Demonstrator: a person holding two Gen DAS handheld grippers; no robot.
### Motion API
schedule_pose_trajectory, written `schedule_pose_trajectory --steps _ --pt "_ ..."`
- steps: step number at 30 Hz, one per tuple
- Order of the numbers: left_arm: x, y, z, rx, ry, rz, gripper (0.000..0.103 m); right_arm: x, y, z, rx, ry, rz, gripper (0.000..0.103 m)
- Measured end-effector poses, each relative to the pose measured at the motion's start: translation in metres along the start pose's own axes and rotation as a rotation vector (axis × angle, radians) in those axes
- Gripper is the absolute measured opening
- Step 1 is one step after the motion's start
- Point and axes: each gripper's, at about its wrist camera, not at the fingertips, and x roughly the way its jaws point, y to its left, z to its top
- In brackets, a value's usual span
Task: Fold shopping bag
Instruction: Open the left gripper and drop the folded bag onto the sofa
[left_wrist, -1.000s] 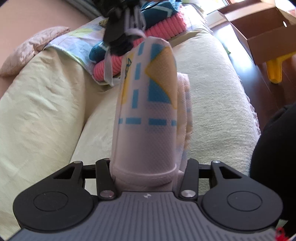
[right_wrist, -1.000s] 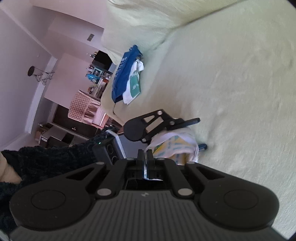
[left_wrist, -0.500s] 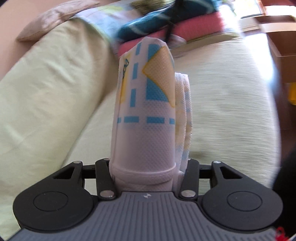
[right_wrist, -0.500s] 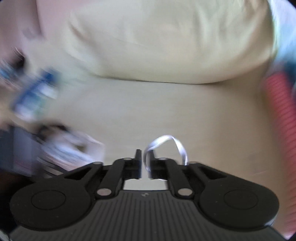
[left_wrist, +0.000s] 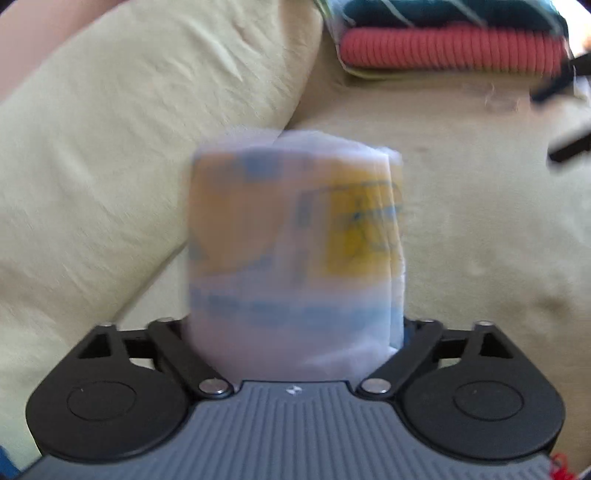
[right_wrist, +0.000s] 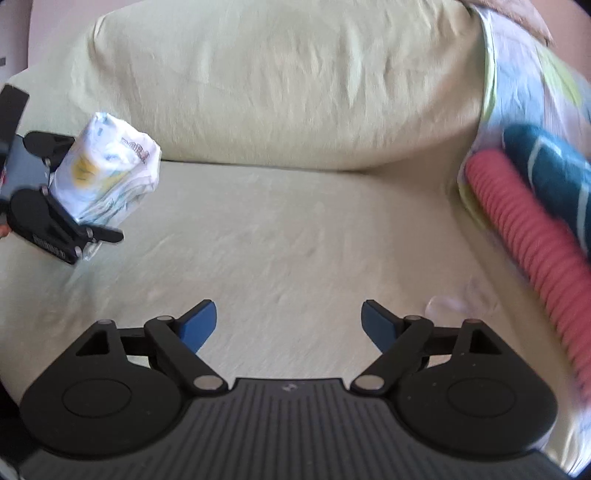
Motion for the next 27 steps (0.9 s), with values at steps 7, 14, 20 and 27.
schedule_pose_trajectory --steps 7,14,20,27 --pt "-0.018 0.043 -0.009 -0.161 -0.006 -0.059 0.099 0.023 0.034 -0.005 0.014 0.016 0.004 0.084" --pt "-0.011 0.088 -0.010 -0.235 -0.032 -0.037 0.095 0.033 0.057 0.038 0.088 -0.095 0.163 0.084" --pt "-0.019 0.062 -0.029 -0.146 -0.083 -0.007 0.095 0.038 0.063 0.118 0.240 -0.170 0.419 0.084" --pt "-0.031 0.017 -0.042 0.086 -0.210 0.076 0.096 0.091 0.089 0.130 0.295 0.041 0.477 0.013"
